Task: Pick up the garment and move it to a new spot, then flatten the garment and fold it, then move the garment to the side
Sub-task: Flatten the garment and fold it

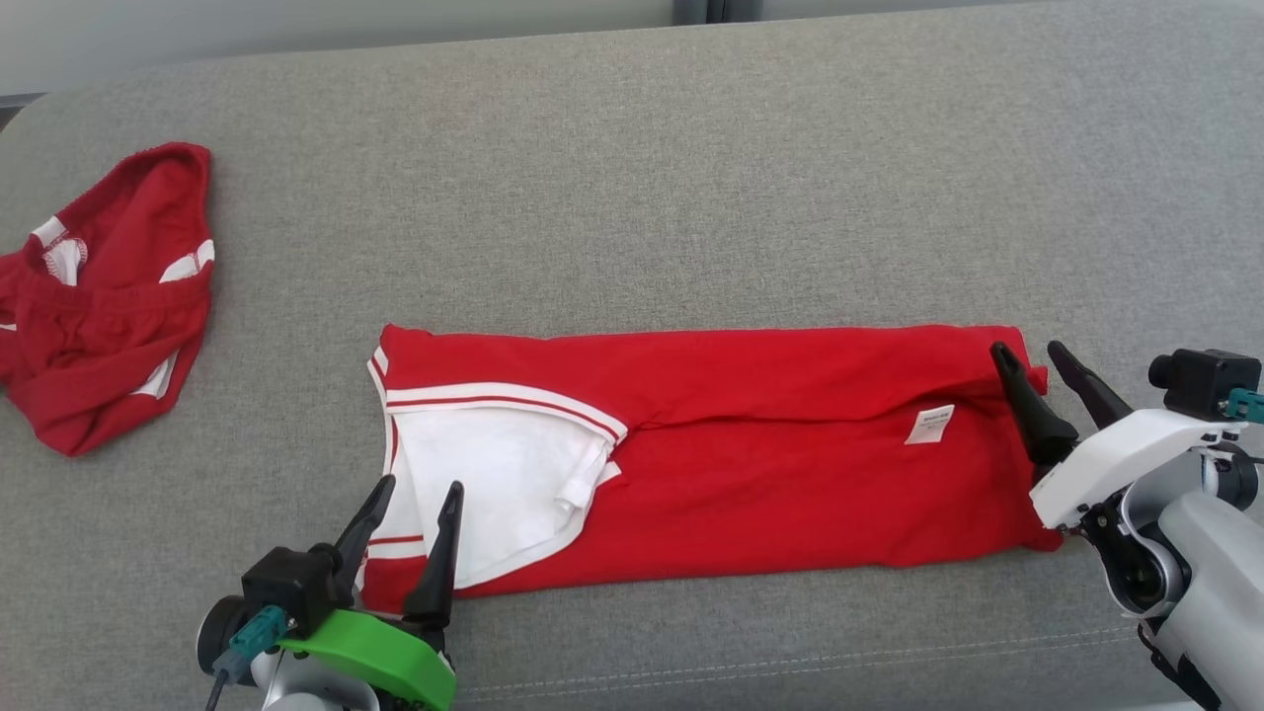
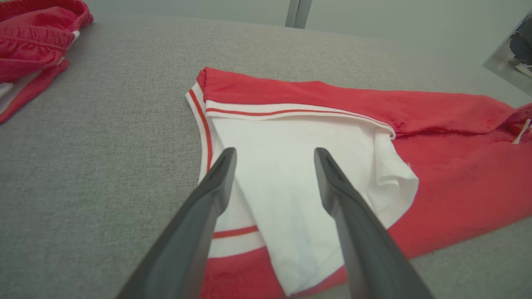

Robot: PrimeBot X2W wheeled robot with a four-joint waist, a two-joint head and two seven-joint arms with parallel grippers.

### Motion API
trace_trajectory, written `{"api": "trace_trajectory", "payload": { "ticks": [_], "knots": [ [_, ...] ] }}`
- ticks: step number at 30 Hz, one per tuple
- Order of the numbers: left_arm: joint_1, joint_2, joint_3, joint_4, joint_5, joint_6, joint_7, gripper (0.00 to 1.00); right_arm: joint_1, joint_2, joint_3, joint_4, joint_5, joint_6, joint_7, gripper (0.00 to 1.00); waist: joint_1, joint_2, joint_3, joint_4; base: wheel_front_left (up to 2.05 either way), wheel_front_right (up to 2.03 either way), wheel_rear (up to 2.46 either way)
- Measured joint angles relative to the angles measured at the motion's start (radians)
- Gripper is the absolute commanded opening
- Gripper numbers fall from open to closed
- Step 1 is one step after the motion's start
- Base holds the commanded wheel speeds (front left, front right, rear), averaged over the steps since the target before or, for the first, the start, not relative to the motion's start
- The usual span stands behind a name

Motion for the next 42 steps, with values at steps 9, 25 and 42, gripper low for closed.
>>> {"api": "trace_trajectory", "payload": {
  "ticks": [9, 25, 42],
  "knots": [
    [0.056, -0.074, 0.166, -0.14, 0.116, 0.001, 0.0, 1.0, 0.077, 0.021, -0.14, -0.066, -0.084, 0.0, 0.0, 1.0, 0.0, 0.0, -0.035, -0.002, 0.0, 0.0, 0.0],
    [0.159, -0.149, 0.383, -0.311, 0.283, 0.045, 0.0, 1.0, 0.182, 0.15, -0.366, 0.02, -0.28, 0.0, 0.0, 1.0, 0.0, 0.0, -0.107, 0.002, 0.0, 0.0, 0.0],
    [0.183, -0.168, 0.392, -0.317, 0.306, 0.043, 0.0, 1.0, 0.115, 0.236, -0.464, 0.153, -0.398, 0.0, 0.046, 1.0, 0.0, 0.0, -0.13, 0.034, 0.0, 0.0, 0.0]
  ]
}}
